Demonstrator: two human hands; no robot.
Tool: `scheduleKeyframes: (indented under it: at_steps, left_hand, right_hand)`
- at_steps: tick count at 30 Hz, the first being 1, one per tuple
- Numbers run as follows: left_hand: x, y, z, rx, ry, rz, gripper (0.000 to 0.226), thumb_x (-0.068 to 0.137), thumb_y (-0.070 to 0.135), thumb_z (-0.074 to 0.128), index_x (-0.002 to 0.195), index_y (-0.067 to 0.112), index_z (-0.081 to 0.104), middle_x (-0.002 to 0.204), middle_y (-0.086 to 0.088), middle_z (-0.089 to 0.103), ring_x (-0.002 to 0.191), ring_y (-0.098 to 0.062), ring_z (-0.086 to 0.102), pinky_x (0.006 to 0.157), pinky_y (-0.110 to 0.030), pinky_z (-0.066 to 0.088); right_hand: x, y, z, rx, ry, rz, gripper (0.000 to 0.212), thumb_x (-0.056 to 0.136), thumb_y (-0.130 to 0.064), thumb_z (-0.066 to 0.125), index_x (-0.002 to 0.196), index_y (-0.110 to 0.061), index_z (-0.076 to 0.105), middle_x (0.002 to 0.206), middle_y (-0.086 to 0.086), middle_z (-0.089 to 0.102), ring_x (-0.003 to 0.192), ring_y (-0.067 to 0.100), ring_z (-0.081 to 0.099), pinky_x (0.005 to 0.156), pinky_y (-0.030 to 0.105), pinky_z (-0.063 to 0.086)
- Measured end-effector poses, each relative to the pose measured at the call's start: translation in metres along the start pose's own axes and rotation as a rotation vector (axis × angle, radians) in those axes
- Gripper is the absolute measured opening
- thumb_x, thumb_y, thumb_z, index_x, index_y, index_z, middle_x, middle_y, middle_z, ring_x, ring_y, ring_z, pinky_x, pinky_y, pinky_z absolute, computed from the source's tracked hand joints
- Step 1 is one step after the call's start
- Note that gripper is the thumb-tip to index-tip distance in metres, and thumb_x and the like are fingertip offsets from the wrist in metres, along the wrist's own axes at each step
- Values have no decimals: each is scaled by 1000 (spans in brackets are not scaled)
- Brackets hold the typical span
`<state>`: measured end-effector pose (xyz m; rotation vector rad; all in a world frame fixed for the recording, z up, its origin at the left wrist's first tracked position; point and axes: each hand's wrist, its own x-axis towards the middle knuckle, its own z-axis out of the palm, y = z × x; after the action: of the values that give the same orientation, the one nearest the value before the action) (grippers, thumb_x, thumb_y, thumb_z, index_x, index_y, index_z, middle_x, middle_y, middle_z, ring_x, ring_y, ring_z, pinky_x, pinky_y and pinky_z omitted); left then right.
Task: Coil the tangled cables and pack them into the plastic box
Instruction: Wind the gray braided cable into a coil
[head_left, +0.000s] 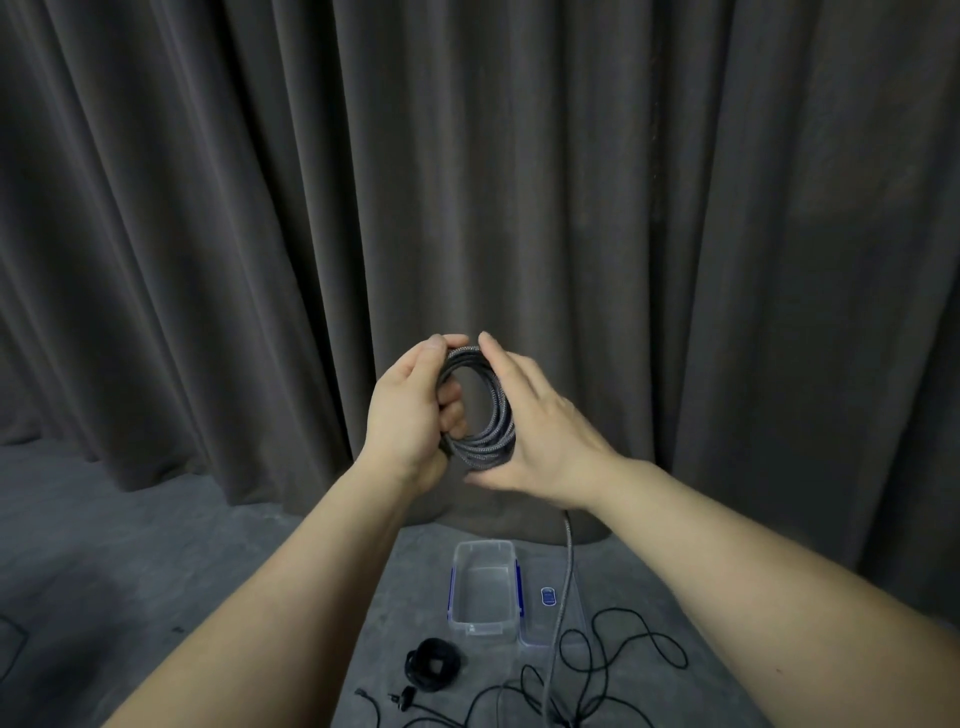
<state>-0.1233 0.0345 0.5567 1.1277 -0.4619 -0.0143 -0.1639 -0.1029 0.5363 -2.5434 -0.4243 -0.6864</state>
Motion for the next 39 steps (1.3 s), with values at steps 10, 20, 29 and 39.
scheduleKeyframes:
  at_steps: [10,20,29,39]
  left_hand:
    - [1,-3,-8,127,33,54,33,103,28,40,88,18,67,54,0,35,40,-11,29,43,-23,28]
    - [-8,-20,1,343,101,262,27,102,24,44,97,17,70,60,14,56,58,-6,50,60,-24,41]
    - [-3,-17,0,226,69,209,19,100,20,51,102,13,68,52,14,47,48,-2,40,52,-21,33]
    - [-2,-10,-1,57,-38,95,24,102,19,44,104,9,66,54,2,28,41,-6,23,37,-18,23]
  right_hand:
    - [2,1,-7,26,-79,25,125,61,-34,88,151,-40,2,144,-5,30,133,17,41,108,26,35]
    - [5,1,1,-90,-26,101,123,55,-49,87,151,-30,13,139,0,41,124,27,49,99,38,45]
    - [1,0,1,-30,-2,70,131,63,-49,84,148,-43,-15,153,0,28,134,25,41,105,36,41]
    - [2,12,-5,-19,12,-68,122,62,-45,86,152,-35,4,148,-3,41,133,16,42,107,21,35]
